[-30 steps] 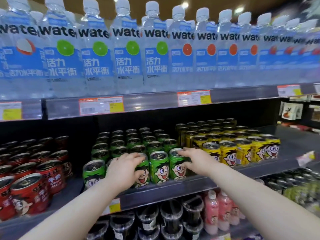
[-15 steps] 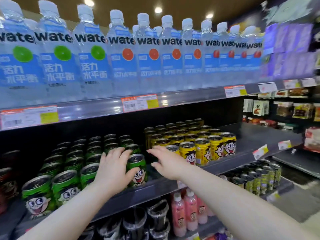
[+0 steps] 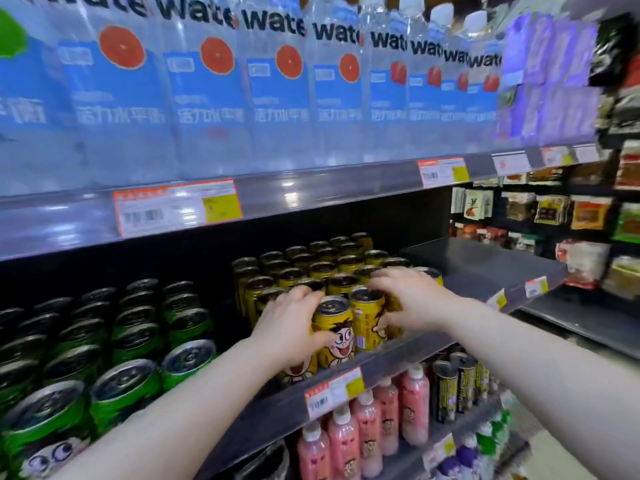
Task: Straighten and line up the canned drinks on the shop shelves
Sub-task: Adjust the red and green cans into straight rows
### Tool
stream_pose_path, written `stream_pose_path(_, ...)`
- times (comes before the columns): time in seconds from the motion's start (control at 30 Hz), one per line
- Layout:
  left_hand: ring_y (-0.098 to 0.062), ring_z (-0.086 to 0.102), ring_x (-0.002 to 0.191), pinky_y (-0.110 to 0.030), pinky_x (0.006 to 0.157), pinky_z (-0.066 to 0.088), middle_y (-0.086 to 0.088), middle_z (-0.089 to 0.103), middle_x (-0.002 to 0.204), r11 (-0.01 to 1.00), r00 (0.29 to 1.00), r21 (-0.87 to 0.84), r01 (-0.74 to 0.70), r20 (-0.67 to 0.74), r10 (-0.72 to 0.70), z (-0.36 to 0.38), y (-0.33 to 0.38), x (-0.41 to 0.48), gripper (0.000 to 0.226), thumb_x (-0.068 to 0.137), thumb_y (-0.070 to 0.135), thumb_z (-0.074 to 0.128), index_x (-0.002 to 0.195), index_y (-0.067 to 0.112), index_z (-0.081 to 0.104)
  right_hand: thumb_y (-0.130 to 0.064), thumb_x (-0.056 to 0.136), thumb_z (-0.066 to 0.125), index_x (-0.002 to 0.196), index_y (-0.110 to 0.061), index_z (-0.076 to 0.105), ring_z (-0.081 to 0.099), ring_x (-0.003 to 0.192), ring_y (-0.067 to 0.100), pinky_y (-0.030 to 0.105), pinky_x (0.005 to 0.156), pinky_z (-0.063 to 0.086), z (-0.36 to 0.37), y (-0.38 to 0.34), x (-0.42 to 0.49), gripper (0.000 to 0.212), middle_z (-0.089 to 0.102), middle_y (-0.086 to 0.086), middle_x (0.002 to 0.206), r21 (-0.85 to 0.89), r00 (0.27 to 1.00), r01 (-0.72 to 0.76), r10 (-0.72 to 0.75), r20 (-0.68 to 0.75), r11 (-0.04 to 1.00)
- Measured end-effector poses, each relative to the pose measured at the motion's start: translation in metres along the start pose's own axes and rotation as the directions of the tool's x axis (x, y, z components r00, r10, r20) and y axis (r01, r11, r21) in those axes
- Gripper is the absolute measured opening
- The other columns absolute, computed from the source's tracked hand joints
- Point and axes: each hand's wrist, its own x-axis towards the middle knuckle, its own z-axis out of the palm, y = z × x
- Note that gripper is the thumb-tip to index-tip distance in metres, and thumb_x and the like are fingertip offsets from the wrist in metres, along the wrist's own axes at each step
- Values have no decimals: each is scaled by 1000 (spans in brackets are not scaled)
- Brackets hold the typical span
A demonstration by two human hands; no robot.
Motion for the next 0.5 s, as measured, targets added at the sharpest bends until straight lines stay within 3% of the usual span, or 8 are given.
stream_pose_path(0.1, -20, 36, 132, -38, 108, 33, 3, 32, 148, 1000, 1000, 6, 3, 26, -3, 6, 2, 14, 71, 82, 61, 52, 143, 33, 28, -35, 81, 65, 145, -37, 24, 18, 143, 19, 43, 115, 23, -2, 4, 18, 76, 17, -3, 157, 6, 988, 107, -107, 110, 994)
stream_pose_path(0.23, -17, 39, 129, -34, 103, 36, 9, 34, 146, 995, 1000, 97, -24, 14, 23, 11, 5, 12, 61, 87, 61, 42, 142, 39, 29, -33, 83, 64, 146, -40, 18, 22, 142, 17, 37, 115, 23, 0, 10, 33, 79, 18, -4, 157, 81, 947, 222, -235, 218, 972)
stream_pose_path(0.43, -9, 42, 126, -31, 102, 37, 17, 37, 142, 998, 998, 35, 50, 47, -52, 8, 7, 14, 59, 82, 62, 49, 137, 43, 38, -38, 79, 69, 144, -42, 24, 31, 136, 17, 31, 109, 31, -1, 31, 49, 79, 21, -5, 152, 165, 895, 360, -390, 216, 918)
stream_pose_path(0.5, -6, 43, 125, -27, 101, 37, 19, 38, 141, 997, 994, 10, 80, 77, -80, 6, 9, 14, 71, 72, 75, 44, 135, 43, 41, -42, 78, 69, 143, -40, 26, 35, 133, 19, 32, 107, 34, 0, 31, 50, 79, 24, -3, 149, 147, 887, 400, -423, 186, 905)
